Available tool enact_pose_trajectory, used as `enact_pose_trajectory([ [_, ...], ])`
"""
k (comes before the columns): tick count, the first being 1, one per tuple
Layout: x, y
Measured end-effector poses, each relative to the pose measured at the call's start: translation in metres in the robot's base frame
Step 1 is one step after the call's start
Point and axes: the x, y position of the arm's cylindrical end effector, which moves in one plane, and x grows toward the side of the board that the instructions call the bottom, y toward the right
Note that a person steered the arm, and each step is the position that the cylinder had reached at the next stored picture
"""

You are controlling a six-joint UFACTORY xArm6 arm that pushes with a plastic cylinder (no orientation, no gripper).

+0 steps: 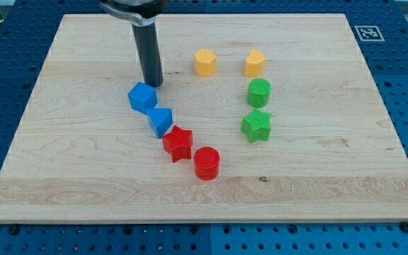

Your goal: Push green circle a bit up

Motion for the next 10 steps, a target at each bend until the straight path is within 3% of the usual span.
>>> enact_pose_trajectory([
  [3,-0.008,-0.013],
  [5,-0.045,-0.037],
  [6,-0.072,-0.016],
  [8,-0.103,0.100],
  [9,-0.085,0.187],
  [10,-0.041,0.238],
])
